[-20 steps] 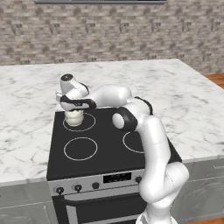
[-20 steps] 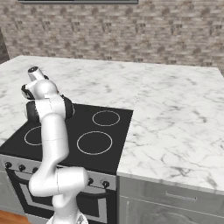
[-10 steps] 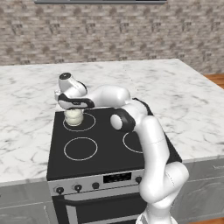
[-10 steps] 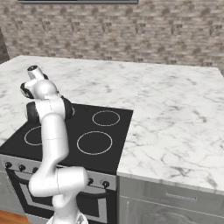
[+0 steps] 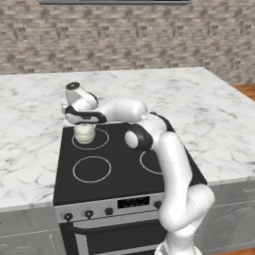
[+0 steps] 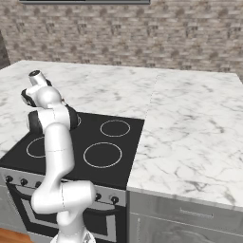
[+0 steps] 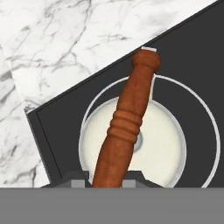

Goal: The kettle is done boiling. Turn off the stove, then wait for 300 timesteps before moving the kettle to the dining table.

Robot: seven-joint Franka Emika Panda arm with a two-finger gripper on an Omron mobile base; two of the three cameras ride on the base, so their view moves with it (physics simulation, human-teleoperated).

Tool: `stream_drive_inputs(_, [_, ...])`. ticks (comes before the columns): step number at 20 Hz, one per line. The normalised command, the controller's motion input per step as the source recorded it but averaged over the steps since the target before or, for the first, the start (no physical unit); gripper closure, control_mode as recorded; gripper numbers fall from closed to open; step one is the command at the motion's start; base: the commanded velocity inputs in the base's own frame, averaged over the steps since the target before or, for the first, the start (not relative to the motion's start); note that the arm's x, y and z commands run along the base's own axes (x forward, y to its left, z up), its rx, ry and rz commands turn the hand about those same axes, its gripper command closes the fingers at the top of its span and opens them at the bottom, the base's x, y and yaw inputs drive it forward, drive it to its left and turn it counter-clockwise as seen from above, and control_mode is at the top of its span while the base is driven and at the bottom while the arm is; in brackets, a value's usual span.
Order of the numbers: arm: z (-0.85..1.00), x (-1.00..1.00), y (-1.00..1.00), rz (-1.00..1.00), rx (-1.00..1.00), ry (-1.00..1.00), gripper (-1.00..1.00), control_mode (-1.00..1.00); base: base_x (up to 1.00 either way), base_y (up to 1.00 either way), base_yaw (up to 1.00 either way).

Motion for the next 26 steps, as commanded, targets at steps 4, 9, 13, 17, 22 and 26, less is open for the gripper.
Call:
stream_drive_inputs(4, [0.08,-0.21,-0.05,-0.03,-0.01,-0.03,1.0,-1.0,0.0,0.0,0.0])
stream_drive_inputs(9, [0.2,-0.32,-0.08,-0.05,-0.02,-0.05,1.0,-1.0,0.0,0.0,0.0])
stream_drive_inputs(13, [0.17,-0.37,-0.16,-0.05,-0.01,-0.04,1.0,-1.0,0.0,0.0,0.0])
stream_drive_inputs(17, [0.14,-0.44,-0.24,-0.07,0.0,-0.06,1.0,-1.0,0.0,0.0,0.0])
stream_drive_inputs(22, [0.22,-0.47,-0.36,-0.07,0.0,-0.1,1.0,-1.0,0.0,0.0,0.0])
stream_drive_inputs(26, [0.29,-0.45,-0.4,-0.05,0.0,-0.12,1.0,-1.0,0.0,0.0,0.0])
